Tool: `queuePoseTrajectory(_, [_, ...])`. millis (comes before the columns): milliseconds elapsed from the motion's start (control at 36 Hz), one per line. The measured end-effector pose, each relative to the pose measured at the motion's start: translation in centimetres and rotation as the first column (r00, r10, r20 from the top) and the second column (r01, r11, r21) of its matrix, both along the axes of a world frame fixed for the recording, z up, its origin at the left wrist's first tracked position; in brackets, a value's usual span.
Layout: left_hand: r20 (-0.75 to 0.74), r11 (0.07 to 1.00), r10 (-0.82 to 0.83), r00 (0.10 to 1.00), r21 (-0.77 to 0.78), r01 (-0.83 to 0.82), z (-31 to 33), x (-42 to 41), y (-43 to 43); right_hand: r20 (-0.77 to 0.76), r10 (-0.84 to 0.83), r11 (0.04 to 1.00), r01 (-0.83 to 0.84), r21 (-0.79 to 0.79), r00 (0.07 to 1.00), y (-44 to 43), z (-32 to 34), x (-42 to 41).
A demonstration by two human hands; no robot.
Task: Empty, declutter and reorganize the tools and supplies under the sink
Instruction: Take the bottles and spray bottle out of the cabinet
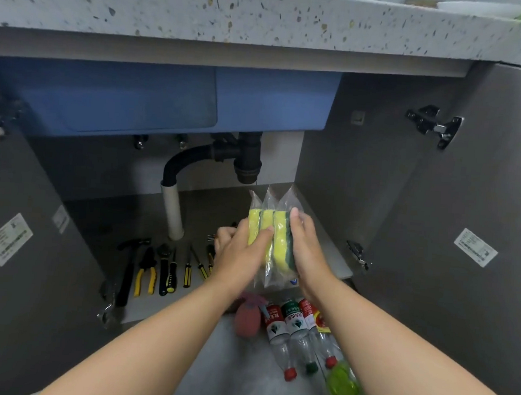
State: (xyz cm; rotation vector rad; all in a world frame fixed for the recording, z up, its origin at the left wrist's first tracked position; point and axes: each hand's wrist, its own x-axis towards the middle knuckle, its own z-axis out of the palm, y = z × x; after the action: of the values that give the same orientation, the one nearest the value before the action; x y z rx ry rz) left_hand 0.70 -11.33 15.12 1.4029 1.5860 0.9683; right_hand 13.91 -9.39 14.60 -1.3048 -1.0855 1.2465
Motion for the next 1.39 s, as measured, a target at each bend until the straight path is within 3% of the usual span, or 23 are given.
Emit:
queuePoseTrajectory(56, [0.225, 0.996, -0.062, 0.972, -0.043, 0.074, 0.4, 0.1, 0.0, 0.023, -0.017, 0.999, 0.016, 0.047, 1.0, 0.0, 0.0, 0.1])
queuePoseTrajectory(111, [0.343, 0.99, -0.108, 0.933, -0.045, 0.131, 0.7, 0.2, -0.1, 0.035, -0.029, 0.996, 0.026, 0.088, 0.999, 0.0, 0.1, 0.2])
queuePoseTrajectory(167, [0.347, 0.986, -0.135, 0.928, -0.045, 0.161, 0.7, 0.3, -0.2, -0.003, 0.003, 0.997, -0.002, 0.075, 1.0, -0.1, 0.4, 0.1])
queuePoseTrajectory(250, [0.32, 0.984, -0.158, 0.934, -0.033, 0.177, 0.1, 0.3, 0.3, -0.177, 0.084, 0.996, -0.086, -0.004, 0.981, -0.5, 1.1, 0.0])
queuePoseTrajectory(333, [0.309, 0.981, -0.174, 0.935, -0.029, 0.192, -0.4, -0.2, 1.1, -0.39, 0.132, 0.988, -0.153, -0.023, 0.911, -0.7, 1.6, 0.7])
queuePoseTrajectory(417, [0.324, 0.98, -0.183, 0.928, -0.019, 0.199, -0.6, -0.4, 1.6, -0.481, 0.167, 0.981, -0.192, -0.003, 0.861, -0.7, 2.2, 1.9])
queuePoseTrajectory(583, [0.5, 0.965, -0.232, 0.834, 0.01, 0.263, 0.1, 1.0, 1.1, -0.391, 0.229, 0.959, -0.276, -0.069, 0.892, -1.5, 2.4, 4.2])
queuePoseTrajectory(833, [0.578, 0.941, -0.299, 0.759, 0.045, 0.336, 1.9, 4.6, -0.2, -0.351, 0.308, 0.924, -0.366, -0.11, 0.884, -3.4, 4.7, 8.9])
queuePoseTrajectory(944, [0.551, 0.895, -0.391, 0.737, 0.04, 0.445, 2.1, 7.2, -1.0, -0.29, 0.283, 0.945, -0.318, -0.081, 0.914, -5.7, 4.7, 12.1])
queuePoseTrajectory(1028, [0.538, 0.84, -0.445, 0.716, -0.026, 0.542, 1.7, 9.3, -1.6, -0.209, 0.082, 0.987, -0.109, -0.118, 0.974, -7.8, 3.7, 14.4])
queuePoseTrajectory(1139, [0.317, 0.751, -0.597, 0.737, -0.101, 0.652, 0.5, 11.8, -3.0, -0.177, -0.135, 0.975, 0.099, -0.197, 0.975, -11.4, 0.5, 17.4])
queuePoseTrajectory(1250, [0.017, 0.718, -0.682, 0.731, -0.175, 0.674, -1.1, 13.0, -3.8, -0.211, -0.347, 0.892, 0.252, -0.376, 0.914, -15.5, -4.3, 20.3])
queuePoseTrajectory(1389, [-0.12, 0.69, -0.719, 0.685, -0.247, 0.681, -3.7, 12.7, -3.2, -0.154, -0.548, 0.722, 0.372, -0.584, 0.822, -20.5, -12.0, 22.1])
